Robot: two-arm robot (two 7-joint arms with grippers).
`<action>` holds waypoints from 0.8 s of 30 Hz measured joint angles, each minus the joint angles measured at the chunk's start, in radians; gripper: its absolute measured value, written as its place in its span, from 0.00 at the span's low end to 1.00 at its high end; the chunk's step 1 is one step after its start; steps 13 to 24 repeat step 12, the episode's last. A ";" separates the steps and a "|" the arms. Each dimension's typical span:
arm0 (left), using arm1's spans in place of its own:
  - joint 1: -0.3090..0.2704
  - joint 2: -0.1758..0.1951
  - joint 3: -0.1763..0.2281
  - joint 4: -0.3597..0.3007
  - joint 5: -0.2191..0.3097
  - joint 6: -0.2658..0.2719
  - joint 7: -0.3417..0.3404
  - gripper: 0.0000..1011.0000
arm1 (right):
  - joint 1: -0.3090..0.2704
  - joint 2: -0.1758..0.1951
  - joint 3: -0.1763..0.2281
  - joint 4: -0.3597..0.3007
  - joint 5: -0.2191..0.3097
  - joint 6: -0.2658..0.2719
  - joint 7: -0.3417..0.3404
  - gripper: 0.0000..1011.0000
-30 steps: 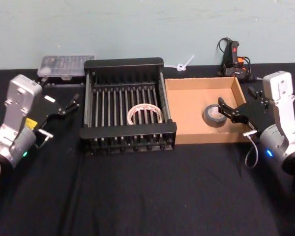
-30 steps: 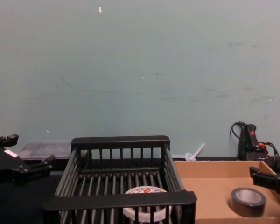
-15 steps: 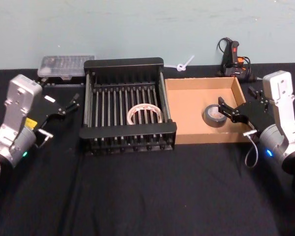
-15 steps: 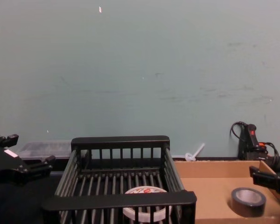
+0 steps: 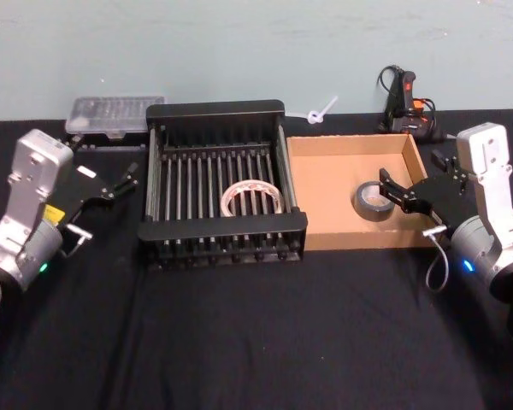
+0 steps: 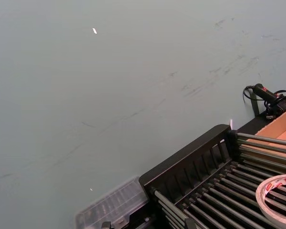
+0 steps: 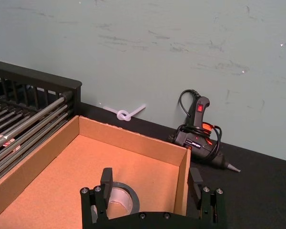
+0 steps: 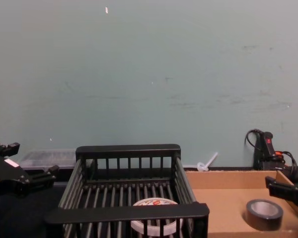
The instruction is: Pick up the white tape and place it into the black box , Pick up the silver tape and place it into the brown box.
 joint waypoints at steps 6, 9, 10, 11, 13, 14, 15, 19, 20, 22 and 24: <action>0.000 0.000 0.000 0.000 0.000 0.000 0.000 0.99 | 0.000 0.000 0.000 0.000 0.000 0.000 0.000 0.99; 0.000 0.000 0.000 0.000 0.000 0.000 0.000 0.99 | 0.000 0.000 0.000 0.000 0.000 0.000 0.000 0.99; 0.000 0.000 0.000 0.000 0.000 0.000 0.000 0.99 | 0.000 0.000 0.000 0.000 0.000 0.000 0.000 0.99; 0.000 0.000 0.000 0.000 0.000 0.000 0.000 0.99 | 0.000 0.000 0.000 0.000 0.000 0.000 0.000 0.99; 0.000 0.000 0.000 0.000 0.000 0.000 0.000 0.99 | 0.000 0.000 0.000 0.000 0.000 0.000 0.000 0.99; 0.000 0.000 0.000 0.000 0.000 0.000 0.000 0.99 | 0.000 0.000 0.000 0.000 0.000 0.000 0.000 0.99; 0.000 0.000 0.000 0.000 0.000 0.000 0.000 0.99 | 0.000 0.000 0.000 0.000 0.000 0.000 0.000 0.99; 0.000 0.000 0.000 0.000 0.000 0.000 0.000 0.99 | 0.000 0.000 0.000 0.000 0.000 0.000 0.000 0.99; 0.000 0.000 0.000 0.000 0.000 0.000 0.000 0.99 | 0.000 0.000 0.000 0.000 0.000 0.000 0.000 0.99; 0.000 0.000 0.000 0.000 0.000 0.000 0.000 0.99 | 0.000 0.000 0.000 0.000 0.000 0.000 0.000 0.99; 0.000 0.000 0.000 0.000 0.000 0.000 0.000 0.99 | 0.000 0.000 0.000 0.000 0.000 0.000 0.000 0.99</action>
